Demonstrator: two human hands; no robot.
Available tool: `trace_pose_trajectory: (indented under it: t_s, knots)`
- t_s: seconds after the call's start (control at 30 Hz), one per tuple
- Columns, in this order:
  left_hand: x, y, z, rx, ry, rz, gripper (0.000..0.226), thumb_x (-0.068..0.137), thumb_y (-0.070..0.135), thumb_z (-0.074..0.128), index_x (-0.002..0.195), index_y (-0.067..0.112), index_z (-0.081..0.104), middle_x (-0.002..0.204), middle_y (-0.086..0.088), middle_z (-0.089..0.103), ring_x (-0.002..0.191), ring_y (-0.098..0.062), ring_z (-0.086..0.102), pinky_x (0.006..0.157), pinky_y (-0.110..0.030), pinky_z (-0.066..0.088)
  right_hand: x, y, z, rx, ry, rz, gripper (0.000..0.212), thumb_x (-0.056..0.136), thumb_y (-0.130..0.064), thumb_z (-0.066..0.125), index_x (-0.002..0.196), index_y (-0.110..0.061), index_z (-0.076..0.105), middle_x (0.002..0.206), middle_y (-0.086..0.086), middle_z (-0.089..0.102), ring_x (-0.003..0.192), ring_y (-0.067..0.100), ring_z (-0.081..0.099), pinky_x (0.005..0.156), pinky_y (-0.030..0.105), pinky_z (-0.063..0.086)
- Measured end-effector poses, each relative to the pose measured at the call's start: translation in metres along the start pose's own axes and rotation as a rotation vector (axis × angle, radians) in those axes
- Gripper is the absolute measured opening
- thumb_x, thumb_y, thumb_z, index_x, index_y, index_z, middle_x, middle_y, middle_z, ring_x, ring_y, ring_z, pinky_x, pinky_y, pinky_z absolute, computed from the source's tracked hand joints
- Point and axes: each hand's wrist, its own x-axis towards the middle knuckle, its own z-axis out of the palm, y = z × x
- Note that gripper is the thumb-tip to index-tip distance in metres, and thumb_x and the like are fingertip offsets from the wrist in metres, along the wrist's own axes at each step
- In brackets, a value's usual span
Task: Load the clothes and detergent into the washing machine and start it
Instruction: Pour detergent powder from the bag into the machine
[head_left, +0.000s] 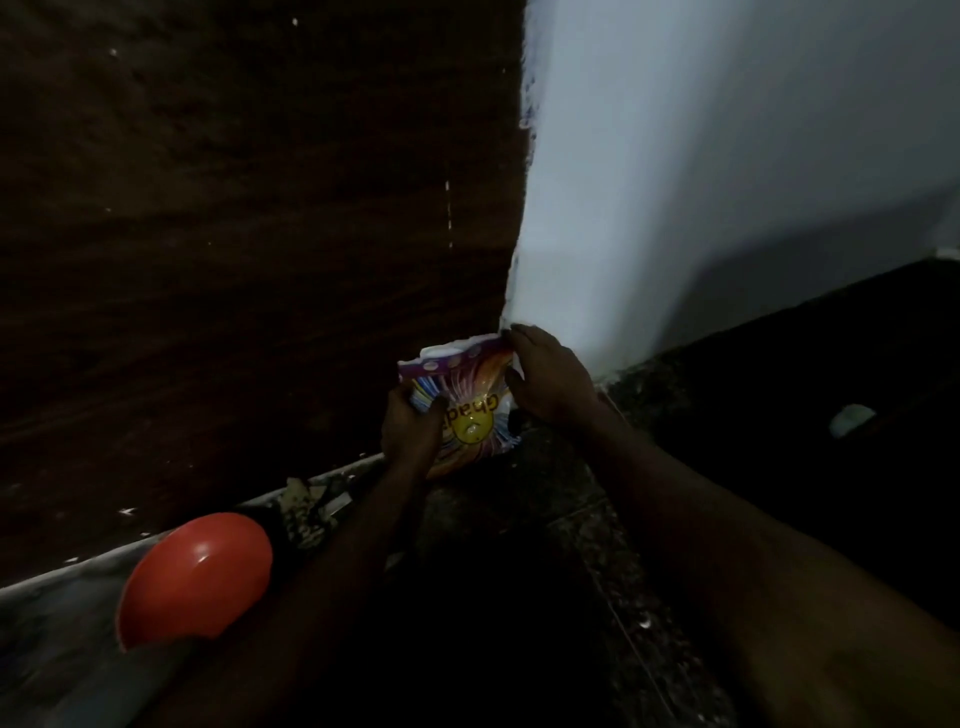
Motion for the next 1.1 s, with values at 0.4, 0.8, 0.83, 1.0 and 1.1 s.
trace_pose_trajectory:
  t_s: [0.4, 0.8, 0.83, 1.0, 1.1]
  knots:
    - [0.029, -0.01, 0.01, -0.373, 0.159, -0.089, 0.049, 0.074, 0.011, 0.084, 0.106, 0.012, 0.046, 0.093, -0.004, 0.057, 0.091, -0.019, 0.056, 0.092, -0.044, 0.051, -0.004, 0.01, 0.02, -0.189, 0.184, 0.009, 0.043, 0.085, -0.021, 0.061, 0.128, -0.016, 0.056, 0.119, 0.016, 0.053, 0.104, 0.037, 0.051, 0.075, 0.038, 0.041]
    - [0.009, -0.012, 0.005, -0.292, -0.218, 0.249, 0.009, 0.092, 0.027, 0.066, 0.087, 0.023, 0.061, 0.097, -0.011, 0.069, 0.095, -0.031, 0.067, 0.084, -0.047, 0.054, -0.015, 0.034, 0.02, 0.582, 0.327, 0.241, 0.014, 0.086, -0.021, 0.071, 0.08, -0.008, 0.069, 0.078, 0.006, 0.069, 0.072, 0.014, 0.062, 0.065, 0.027, 0.045]
    - [0.007, -0.002, 0.005, -0.314, -0.218, 0.249, 0.014, 0.093, 0.025, 0.065, 0.082, 0.021, 0.057, 0.093, -0.012, 0.067, 0.09, -0.03, 0.065, 0.082, -0.046, 0.053, -0.018, 0.032, 0.017, 0.705, 0.377, 0.28, 0.016, 0.085, -0.018, 0.072, 0.083, -0.003, 0.069, 0.08, 0.01, 0.069, 0.07, 0.009, 0.062, 0.066, 0.026, 0.047]
    - [0.006, 0.052, -0.006, -0.503, -0.223, 0.274, 0.015, 0.097, 0.022, 0.06, 0.084, 0.016, 0.055, 0.085, -0.008, 0.067, 0.079, -0.025, 0.067, 0.078, -0.044, 0.055, -0.027, 0.015, 0.011, 1.203, 0.385, 0.466, 0.045, 0.076, -0.03, 0.077, 0.114, -0.009, 0.064, 0.104, 0.004, 0.071, 0.088, 0.01, 0.067, 0.069, 0.026, 0.051]
    - [0.001, 0.074, -0.009, -0.645, -0.237, 0.263, 0.011, 0.098, 0.018, 0.058, 0.089, 0.013, 0.06, 0.084, -0.006, 0.07, 0.074, -0.02, 0.069, 0.076, -0.041, 0.057, -0.03, 0.003, 0.023, 1.222, 0.202, 0.414, 0.057, 0.067, -0.059, 0.076, 0.104, -0.015, 0.07, 0.102, 0.003, 0.073, 0.096, 0.022, 0.069, 0.09, 0.043, 0.054]
